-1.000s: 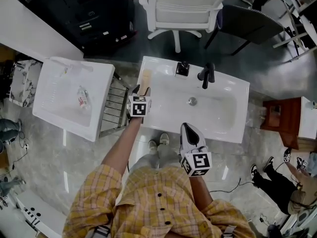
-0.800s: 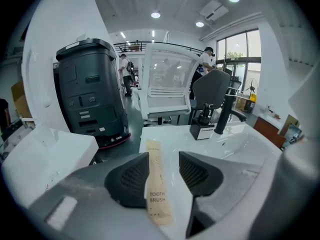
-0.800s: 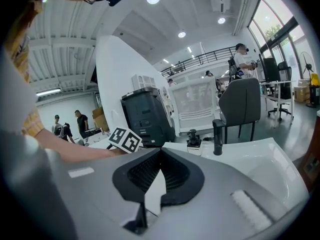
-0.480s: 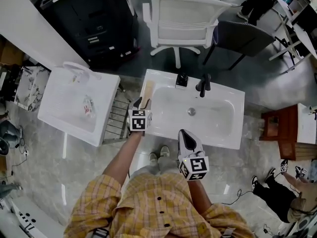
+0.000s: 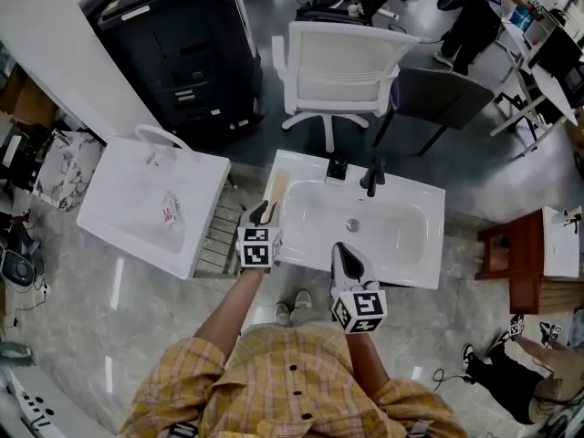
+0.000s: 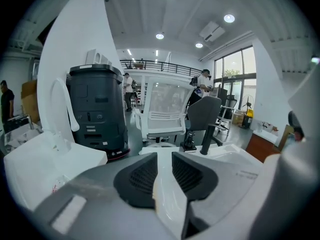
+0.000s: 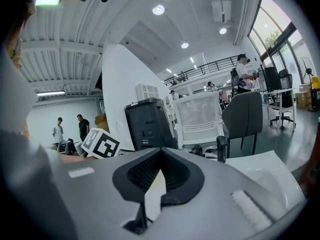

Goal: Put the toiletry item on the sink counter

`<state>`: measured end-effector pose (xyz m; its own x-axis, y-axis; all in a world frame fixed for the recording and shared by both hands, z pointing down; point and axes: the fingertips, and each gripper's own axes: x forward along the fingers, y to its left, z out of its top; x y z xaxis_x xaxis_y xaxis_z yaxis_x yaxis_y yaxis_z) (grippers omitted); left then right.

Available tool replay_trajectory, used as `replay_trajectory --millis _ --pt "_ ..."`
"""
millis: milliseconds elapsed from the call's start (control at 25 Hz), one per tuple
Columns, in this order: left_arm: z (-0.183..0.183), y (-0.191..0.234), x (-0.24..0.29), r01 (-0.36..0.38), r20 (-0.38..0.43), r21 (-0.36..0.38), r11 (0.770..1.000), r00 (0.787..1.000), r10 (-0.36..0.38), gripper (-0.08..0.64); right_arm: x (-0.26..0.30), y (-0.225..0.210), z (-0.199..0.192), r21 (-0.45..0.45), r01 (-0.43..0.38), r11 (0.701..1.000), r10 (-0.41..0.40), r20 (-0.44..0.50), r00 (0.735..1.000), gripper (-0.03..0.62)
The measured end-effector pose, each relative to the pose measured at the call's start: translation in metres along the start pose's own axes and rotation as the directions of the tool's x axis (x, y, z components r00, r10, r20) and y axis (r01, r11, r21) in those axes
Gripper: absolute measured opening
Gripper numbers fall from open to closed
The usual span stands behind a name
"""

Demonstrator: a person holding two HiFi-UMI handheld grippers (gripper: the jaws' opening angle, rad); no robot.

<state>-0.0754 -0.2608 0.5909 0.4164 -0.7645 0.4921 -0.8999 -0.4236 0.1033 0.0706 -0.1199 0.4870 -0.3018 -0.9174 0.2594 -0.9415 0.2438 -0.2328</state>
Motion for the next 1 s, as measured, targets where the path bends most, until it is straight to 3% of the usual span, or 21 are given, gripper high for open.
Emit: replay_trajectory --millis 440,1000 --pt "0.024 -0.017 -0.052 0.034 0.104 -0.023 0.999 0.994 -0.032 0.001 0.001 0.011 0.024 -0.036 -0.018 0.999 0.019 0.047 0.999 0.000" --pt "0.056 -0.039 -0.095 0.060 0.218 0.009 0.998 0.974 -0.061 0.000 0.009 0.023 0.044 -0.061 -0.048 0.997 0.053 0.088 0.995 0.000"
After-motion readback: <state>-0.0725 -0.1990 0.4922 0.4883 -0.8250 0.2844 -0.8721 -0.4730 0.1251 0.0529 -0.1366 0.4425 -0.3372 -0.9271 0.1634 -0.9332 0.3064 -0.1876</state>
